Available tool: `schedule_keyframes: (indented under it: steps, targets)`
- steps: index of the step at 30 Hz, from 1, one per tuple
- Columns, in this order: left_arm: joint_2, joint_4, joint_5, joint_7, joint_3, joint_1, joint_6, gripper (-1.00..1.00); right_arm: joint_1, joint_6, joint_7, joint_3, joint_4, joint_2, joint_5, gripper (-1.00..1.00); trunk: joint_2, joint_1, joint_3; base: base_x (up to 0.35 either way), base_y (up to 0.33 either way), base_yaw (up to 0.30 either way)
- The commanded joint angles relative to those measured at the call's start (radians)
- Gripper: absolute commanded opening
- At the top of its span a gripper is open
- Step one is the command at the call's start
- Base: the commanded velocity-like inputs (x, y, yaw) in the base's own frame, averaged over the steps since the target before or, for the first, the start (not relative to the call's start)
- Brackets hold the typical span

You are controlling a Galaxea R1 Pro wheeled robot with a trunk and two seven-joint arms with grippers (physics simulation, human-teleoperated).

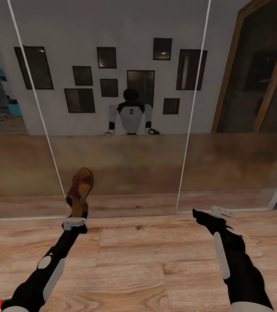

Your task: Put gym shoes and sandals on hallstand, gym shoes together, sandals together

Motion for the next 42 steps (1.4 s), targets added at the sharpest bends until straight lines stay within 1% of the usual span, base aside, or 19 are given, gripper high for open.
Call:
schedule_keyframes:
  steps: [1,10,17,25,42]
  targets:
    - [0.0,0.001,0.01,-0.008,0.001,-0.001,0.0,-1.0,0.0,0.004,-0.006,-0.001,-0.002,0.0,-0.009,1.0,0.0,0.0,0.0,0.0,0.0,0.244]
    - [0.0,0.001,0.01,-0.008,0.001,-0.001,0.001,-1.0,0.0,0.004,-0.006,-0.001,-0.002,0.0,-0.009,1.0,0.0,0.0,0.009,0.0,-0.026,0.242]
    - [0.0,0.001,0.01,-0.008,0.001,-0.001,0.001,-1.0,0.0,0.004,-0.006,-0.002,-0.002,0.0,-0.009,1.0,0.0,0.0,0.016,0.051,-0.296,0.242]
    - [-0.002,0.001,0.01,-0.008,0.001,-0.001,0.001,-1.0,0.0,0.004,-0.006,-0.002,-0.002,0.0,-0.009,1.0,0.0,0.0,0.024,0.005,-0.16,0.242]
    - [-0.002,0.001,0.01,-0.008,0.001,-0.001,0.001,-1.0,0.0,0.004,-0.006,-0.002,-0.002,0.0,-0.009,1.0,0.0,0.0,0.042,0.0,-0.013,0.242]
